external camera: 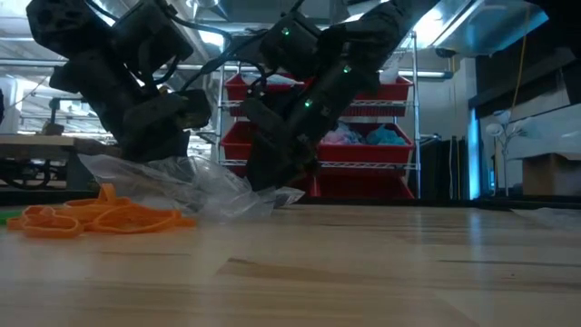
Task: Sort rubber bands
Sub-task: Open the transparent zip bag
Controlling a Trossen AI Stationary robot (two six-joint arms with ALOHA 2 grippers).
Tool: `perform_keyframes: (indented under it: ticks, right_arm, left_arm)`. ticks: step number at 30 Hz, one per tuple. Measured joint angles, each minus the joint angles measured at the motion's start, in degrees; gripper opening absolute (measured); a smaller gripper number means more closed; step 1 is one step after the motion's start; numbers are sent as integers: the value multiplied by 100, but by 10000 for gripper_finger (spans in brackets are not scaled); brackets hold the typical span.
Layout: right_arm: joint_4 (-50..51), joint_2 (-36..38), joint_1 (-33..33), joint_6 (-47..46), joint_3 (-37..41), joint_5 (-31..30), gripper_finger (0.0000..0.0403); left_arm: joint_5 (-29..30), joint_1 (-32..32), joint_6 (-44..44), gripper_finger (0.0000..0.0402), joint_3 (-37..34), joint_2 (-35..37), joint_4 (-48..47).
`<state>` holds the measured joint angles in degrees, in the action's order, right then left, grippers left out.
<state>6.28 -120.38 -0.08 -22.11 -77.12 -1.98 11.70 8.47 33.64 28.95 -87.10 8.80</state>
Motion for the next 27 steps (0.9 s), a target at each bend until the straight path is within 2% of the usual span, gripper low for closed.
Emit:
perform_keyframes:
  ticks: [27]
  right_arm:
    - [-32, 0, -109, -118, 0, -1, 153]
  left_arm:
    - [0, 2, 24, 129, 0, 1, -49]
